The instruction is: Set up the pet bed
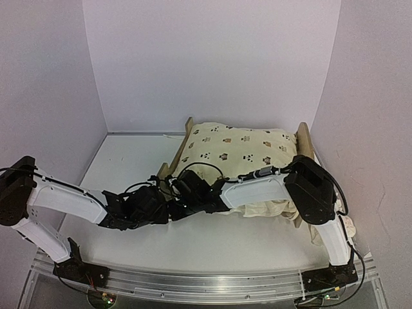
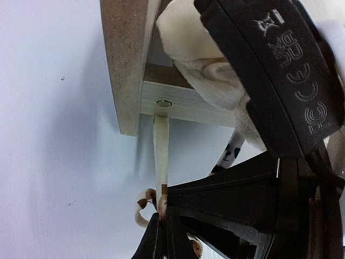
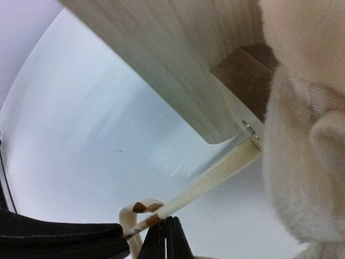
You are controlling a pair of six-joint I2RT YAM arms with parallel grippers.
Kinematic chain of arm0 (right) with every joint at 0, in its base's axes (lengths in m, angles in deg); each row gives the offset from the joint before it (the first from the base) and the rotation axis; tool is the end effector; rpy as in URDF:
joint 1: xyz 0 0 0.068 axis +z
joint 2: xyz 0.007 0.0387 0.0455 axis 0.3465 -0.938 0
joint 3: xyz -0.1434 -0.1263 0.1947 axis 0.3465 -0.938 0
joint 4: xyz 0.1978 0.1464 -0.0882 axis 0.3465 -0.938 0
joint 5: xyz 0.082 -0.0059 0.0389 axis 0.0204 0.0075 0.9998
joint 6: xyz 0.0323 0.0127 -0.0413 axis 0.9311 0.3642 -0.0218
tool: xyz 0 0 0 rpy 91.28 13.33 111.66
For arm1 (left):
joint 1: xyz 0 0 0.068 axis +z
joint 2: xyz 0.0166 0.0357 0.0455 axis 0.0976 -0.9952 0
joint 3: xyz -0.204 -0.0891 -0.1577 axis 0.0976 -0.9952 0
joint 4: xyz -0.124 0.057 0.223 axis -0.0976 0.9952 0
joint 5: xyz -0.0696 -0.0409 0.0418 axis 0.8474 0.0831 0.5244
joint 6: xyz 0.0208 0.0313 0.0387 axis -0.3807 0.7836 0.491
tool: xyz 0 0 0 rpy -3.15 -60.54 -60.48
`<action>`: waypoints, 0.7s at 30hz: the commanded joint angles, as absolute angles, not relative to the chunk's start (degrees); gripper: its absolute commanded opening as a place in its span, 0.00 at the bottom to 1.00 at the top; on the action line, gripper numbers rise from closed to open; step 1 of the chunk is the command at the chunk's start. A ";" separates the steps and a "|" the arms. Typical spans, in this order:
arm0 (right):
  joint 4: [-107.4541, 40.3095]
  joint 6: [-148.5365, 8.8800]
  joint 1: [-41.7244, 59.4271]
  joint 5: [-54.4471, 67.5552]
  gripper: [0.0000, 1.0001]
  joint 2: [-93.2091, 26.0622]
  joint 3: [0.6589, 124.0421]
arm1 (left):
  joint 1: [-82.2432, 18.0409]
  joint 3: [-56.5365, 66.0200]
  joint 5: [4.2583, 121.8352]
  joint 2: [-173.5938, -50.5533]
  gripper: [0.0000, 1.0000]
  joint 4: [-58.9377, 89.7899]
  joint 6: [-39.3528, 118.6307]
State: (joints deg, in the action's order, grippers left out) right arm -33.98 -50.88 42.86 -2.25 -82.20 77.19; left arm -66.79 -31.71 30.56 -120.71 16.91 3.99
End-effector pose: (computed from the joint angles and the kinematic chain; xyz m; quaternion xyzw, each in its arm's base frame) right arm 0.2266 0.4457 0.1372 -0.2866 0.8607 0.2881 0.3068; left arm 0.1439 -0.2311 0.1542 0.0357 0.9144 -0.1716 0.3650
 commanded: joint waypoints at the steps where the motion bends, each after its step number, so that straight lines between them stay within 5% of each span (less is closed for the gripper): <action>1: -26.31 -50.95 42.81 2.22 0.00 -82.79 75.21 | -67.12 -34.04 33.04 -118.27 0.05 11.44 5.35; 8: -20.22 -50.81 42.48 4.39 0.00 -83.27 72.41 | -66.65 -36.49 33.39 -118.55 0.05 9.75 4.36; 15: -19.00 -50.92 42.30 4.70 0.29 -82.76 71.15 | -66.11 -37.19 34.02 -119.75 0.05 8.35 4.38; 21: -18.94 -50.65 42.30 4.15 0.32 -81.57 70.31 | -65.90 -37.18 34.19 -119.75 0.05 8.13 4.54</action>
